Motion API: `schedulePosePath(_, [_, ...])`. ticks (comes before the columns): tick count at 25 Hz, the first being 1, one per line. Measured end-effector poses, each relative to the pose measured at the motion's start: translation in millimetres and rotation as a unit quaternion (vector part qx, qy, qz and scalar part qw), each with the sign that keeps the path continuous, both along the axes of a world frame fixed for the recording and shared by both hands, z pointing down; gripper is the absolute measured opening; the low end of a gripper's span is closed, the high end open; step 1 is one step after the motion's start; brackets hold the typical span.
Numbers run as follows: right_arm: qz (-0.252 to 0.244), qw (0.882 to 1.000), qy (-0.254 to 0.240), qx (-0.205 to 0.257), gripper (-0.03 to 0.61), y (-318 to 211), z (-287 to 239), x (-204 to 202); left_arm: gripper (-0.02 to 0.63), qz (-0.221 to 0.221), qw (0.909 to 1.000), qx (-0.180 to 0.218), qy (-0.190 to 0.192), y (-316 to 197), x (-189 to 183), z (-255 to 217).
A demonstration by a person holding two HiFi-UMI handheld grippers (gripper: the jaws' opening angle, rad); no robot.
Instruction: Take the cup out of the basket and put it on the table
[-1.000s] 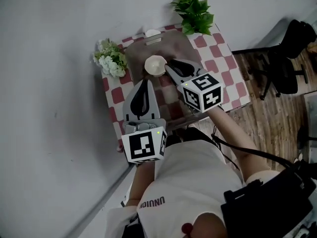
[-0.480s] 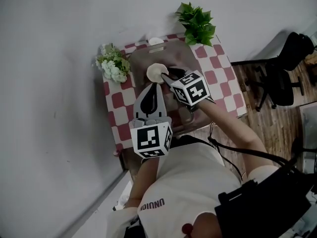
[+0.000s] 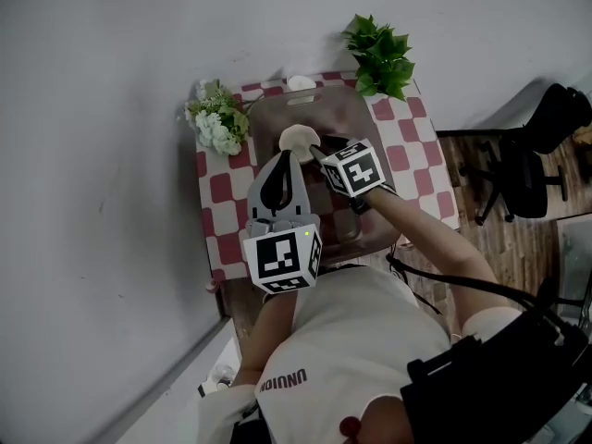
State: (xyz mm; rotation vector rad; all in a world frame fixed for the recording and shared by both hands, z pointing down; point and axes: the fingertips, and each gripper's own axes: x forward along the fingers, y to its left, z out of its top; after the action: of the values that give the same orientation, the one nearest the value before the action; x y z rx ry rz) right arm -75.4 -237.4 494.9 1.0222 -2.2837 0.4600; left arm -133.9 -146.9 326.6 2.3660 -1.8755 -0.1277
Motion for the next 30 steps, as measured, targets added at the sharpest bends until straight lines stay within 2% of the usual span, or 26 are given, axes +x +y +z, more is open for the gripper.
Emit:
schedulePosePath(10, [-0.027,0.998,0.056,-0.010,0.149,2,34,2,0.012,-0.004,0.9999,-0.002,0.016,-3,1,3])
schedulePosePath(21, [-0.025,0.994,0.100,-0.034,0.150,1,62,6,0.012,-0.006,0.9994,-0.013,0.033,-6,-2,0])
schedulePosePath(25, [-0.040,0.991,0.123,-0.029,0.150,2,68,6,0.012,-0.019,0.9989,0.004,0.042,-3,-6,-7])
schedulePosePath(30, [-0.051,0.987,0.153,-0.020,0.149,3,75,5,0.012,-0.017,0.9981,-0.008,0.059,-3,-5,-3])
